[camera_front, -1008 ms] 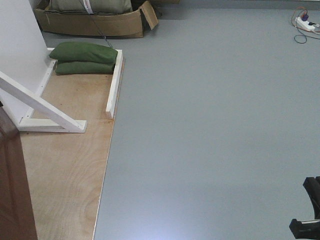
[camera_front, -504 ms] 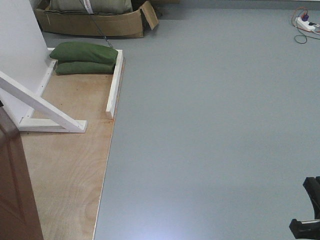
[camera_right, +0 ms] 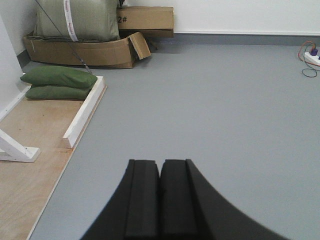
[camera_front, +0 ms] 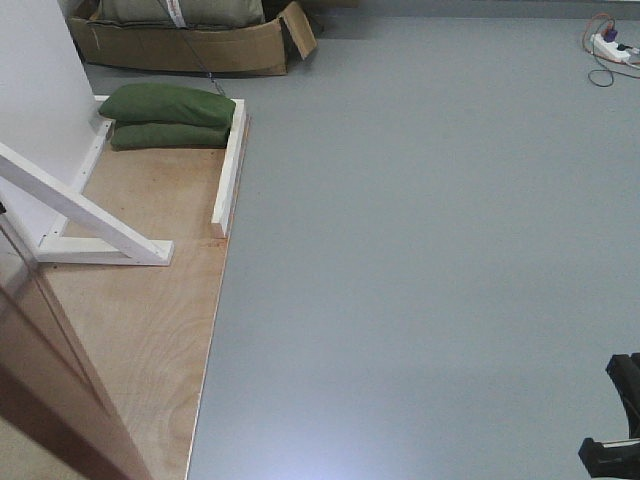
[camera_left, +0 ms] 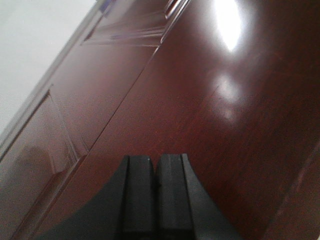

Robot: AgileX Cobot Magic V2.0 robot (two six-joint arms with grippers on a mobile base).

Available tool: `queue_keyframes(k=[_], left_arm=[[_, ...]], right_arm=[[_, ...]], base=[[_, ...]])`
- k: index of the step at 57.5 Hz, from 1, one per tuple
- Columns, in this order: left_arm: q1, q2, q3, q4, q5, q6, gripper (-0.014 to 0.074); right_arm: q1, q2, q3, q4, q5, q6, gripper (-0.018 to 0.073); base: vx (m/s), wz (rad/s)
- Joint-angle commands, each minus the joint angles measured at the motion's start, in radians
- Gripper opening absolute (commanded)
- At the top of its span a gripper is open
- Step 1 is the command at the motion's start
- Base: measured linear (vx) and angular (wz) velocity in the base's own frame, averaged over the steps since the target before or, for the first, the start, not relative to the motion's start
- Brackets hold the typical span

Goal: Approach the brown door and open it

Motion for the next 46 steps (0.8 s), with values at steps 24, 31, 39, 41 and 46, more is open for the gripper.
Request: queue_keyframes(k=[24, 31, 39, 41, 46], left_arm=[[-0.010, 0.103, -0.026, 0.321, 0.449, 0.023, -0.0003], [-0.032, 0.152, -0.026, 0.318, 0.450, 0.023, -0.0003], [-0.049, 0.205, -0.026, 0.284, 0.419, 0.023, -0.0003], [-0.049, 0.217, -0.026, 0.273, 0.417, 0.023, -0.0003], [-0.049, 0.244, -0.026, 0.267, 0.414, 0.023, -0.0003]], right_arm=[[-0.002, -0.006, 0.003, -0.006, -0.081, -0.009, 0.0000], [-0.002, -0.006, 0.003, -0.006, -0.081, -0.009, 0.0000], [-0.002, -0.006, 0.003, -0.006, -0.081, -0.009, 0.0000], [-0.002, -0.006, 0.003, -0.006, -0.081, -0.009, 0.0000], [-0.002, -0.006, 0.003, -0.006, -0.081, -0.009, 0.0000]], base=[[0.00, 0.00], [0.00, 0.00], [0.00, 0.00], [0.00, 0.00], [0.00, 0.00]])
